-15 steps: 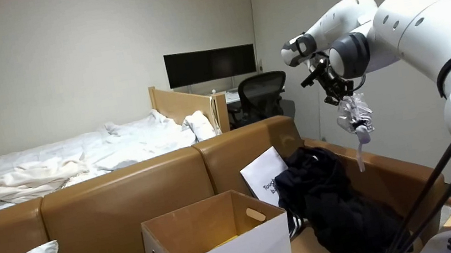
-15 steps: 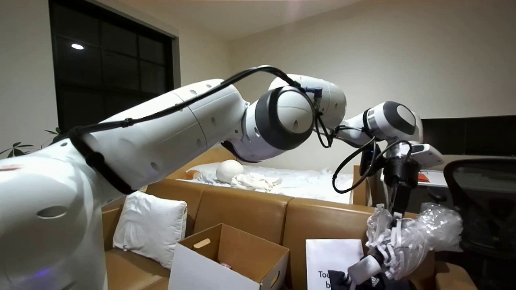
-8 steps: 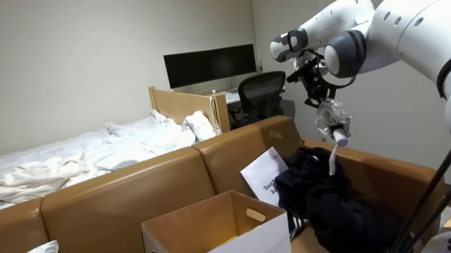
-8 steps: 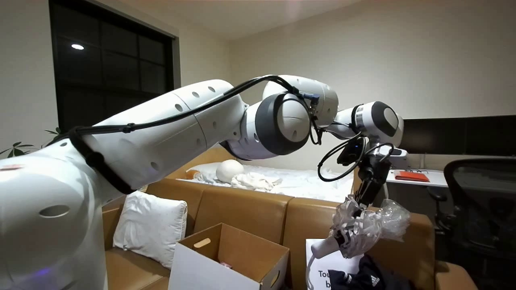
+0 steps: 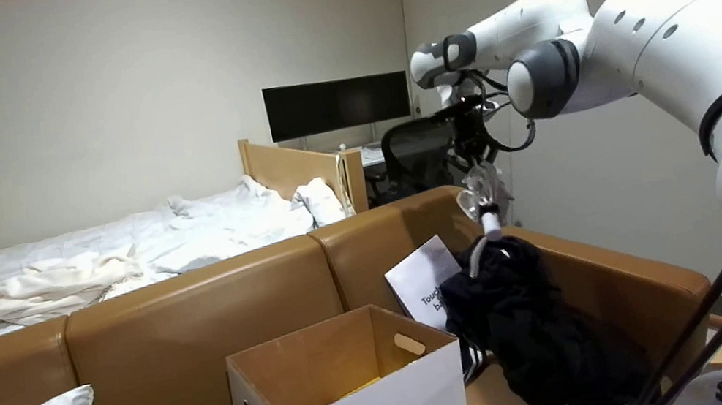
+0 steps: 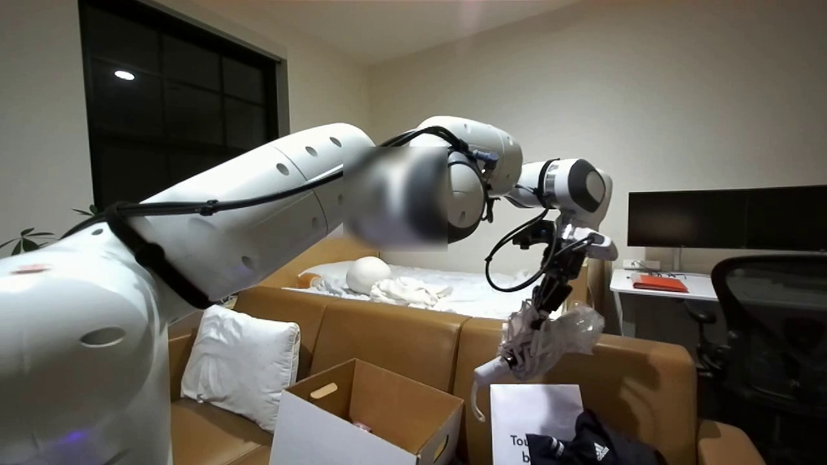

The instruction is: Remove the clothes from the box, put them on the couch, and then put the umbrella on the couch in the box

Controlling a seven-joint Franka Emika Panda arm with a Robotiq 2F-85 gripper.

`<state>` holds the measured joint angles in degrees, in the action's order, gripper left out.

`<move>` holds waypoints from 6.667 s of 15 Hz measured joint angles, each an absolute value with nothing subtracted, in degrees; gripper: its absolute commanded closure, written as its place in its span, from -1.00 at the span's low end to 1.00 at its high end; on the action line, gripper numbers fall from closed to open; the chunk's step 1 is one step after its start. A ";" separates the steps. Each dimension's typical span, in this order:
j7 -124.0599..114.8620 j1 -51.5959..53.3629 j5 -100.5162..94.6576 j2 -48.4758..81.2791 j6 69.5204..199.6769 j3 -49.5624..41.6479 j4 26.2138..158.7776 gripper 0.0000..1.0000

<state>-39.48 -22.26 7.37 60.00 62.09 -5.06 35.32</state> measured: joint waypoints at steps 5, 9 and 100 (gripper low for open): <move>-38.43 -19.65 14.64 54.38 63.91 0.54 35.36 0.89; -36.42 -19.33 14.63 53.73 64.87 0.86 35.38 0.97; -39.06 -0.95 40.15 60.05 110.60 1.96 76.01 0.97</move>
